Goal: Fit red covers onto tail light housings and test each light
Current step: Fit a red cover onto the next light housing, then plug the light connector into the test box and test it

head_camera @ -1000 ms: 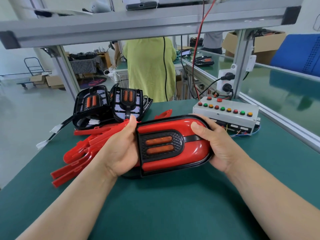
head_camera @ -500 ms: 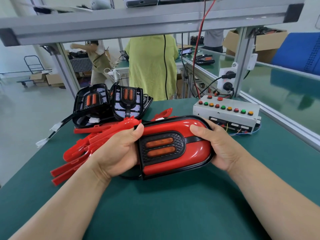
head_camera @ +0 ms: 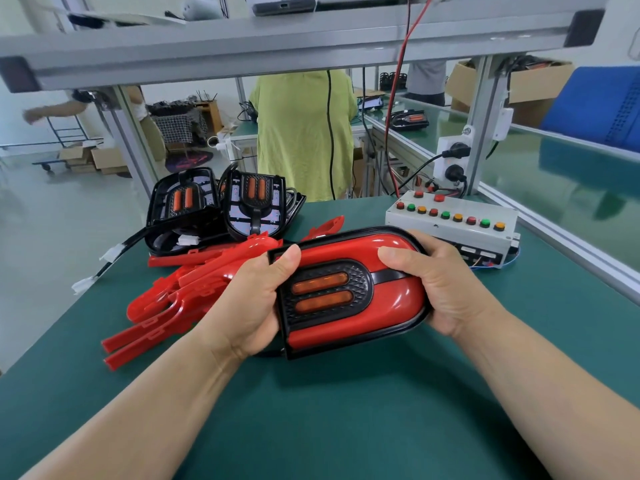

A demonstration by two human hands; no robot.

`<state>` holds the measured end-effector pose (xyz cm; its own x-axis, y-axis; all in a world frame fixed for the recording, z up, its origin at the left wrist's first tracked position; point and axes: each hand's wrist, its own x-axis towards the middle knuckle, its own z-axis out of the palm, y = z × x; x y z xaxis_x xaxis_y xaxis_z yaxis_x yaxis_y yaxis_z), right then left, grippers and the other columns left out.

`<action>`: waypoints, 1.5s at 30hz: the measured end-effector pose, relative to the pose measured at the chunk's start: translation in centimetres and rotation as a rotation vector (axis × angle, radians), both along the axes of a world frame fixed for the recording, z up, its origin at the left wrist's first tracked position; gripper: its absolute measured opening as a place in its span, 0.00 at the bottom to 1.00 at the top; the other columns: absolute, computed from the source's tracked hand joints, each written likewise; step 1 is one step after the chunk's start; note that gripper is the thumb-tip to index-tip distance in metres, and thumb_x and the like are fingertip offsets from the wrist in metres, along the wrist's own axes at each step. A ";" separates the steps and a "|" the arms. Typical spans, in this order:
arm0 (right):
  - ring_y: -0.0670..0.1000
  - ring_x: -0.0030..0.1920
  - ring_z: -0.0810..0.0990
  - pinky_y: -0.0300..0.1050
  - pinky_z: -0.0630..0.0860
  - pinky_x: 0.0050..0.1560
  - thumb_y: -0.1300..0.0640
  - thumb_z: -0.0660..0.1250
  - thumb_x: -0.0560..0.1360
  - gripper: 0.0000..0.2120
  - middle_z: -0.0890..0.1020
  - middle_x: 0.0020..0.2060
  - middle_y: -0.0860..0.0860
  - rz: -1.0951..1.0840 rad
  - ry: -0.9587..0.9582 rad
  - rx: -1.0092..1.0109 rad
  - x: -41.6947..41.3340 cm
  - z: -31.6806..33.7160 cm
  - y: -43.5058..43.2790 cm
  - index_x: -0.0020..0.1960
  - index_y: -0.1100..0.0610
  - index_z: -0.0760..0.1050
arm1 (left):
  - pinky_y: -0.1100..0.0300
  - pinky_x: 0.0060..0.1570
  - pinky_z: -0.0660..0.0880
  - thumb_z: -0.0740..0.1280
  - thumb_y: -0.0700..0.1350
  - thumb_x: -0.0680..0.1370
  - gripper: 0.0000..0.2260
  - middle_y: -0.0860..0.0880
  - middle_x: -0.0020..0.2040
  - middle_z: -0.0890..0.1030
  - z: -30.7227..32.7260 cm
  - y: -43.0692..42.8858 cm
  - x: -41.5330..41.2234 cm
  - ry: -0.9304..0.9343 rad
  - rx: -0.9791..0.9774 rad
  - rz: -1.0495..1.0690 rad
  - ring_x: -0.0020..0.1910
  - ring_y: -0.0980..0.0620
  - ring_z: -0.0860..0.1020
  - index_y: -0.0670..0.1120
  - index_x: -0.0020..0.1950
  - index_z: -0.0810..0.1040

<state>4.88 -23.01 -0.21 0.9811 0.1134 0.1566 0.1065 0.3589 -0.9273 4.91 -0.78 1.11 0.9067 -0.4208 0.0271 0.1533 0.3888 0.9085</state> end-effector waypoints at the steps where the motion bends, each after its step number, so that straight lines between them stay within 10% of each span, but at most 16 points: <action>1: 0.56 0.40 0.86 0.49 0.82 0.38 0.58 0.79 0.60 0.15 0.86 0.44 0.58 -0.002 0.010 -0.006 0.0 0.0 0.1 0.48 0.53 0.86 | 0.46 0.46 0.81 0.62 0.49 0.79 0.21 0.34 0.58 0.81 0.0 0.0 0.0 0.015 0.016 0.024 0.56 0.36 0.82 0.36 0.64 0.77; 12: 0.56 0.48 0.86 0.52 0.84 0.47 0.37 0.52 0.82 0.28 0.86 0.50 0.57 -0.109 0.274 0.038 0.3 0.1 0.4 0.57 0.56 0.82 | 0.49 0.38 0.82 0.65 0.55 0.74 0.19 0.37 0.51 0.85 -0.6 -0.1 0.9 0.202 0.088 0.138 0.47 0.40 0.85 0.41 0.46 0.87; 27: 0.56 0.57 0.81 0.50 0.81 0.55 0.37 0.58 0.76 0.35 0.82 0.59 0.60 0.070 0.123 0.295 0.0 0.9 1.0 0.69 0.64 0.74 | 0.43 0.37 0.81 0.56 0.55 0.83 0.24 0.37 0.55 0.84 -0.8 -1.2 0.8 0.286 -0.161 0.180 0.49 0.39 0.84 0.40 0.50 0.86; 35: 0.45 0.34 0.83 0.41 0.80 0.40 0.55 0.69 0.78 0.07 0.85 0.39 0.54 -0.408 0.083 -0.539 0.8 2.0 -5.3 0.42 0.55 0.81 | 0.48 0.32 0.81 0.65 0.57 0.79 0.18 0.40 0.44 0.86 -0.3 0.1 1.1 0.224 -0.080 0.374 0.36 0.43 0.85 0.44 0.51 0.83; 39: 0.46 0.36 0.79 0.43 0.76 0.43 0.48 0.81 0.64 0.12 0.84 0.34 0.49 -0.267 0.179 -1.073 0.0 2.2 -8.3 0.38 0.53 0.82 | 0.53 0.34 0.82 0.61 0.57 0.80 0.22 0.40 0.47 0.86 -0.7 -1.0 1.0 0.184 -0.013 0.289 0.43 0.45 0.86 0.47 0.39 0.88; 45: 0.45 0.36 0.77 0.39 0.69 0.35 0.53 0.82 0.62 0.14 0.80 0.35 0.44 -0.037 0.252 -1.524 -0.4 2.0 -8.3 0.39 0.51 0.77 | 0.50 0.36 0.82 0.65 0.60 0.75 0.21 0.39 0.50 0.85 -0.9 -2.0 -0.2 0.181 0.133 0.149 0.45 0.41 0.85 0.44 0.46 0.87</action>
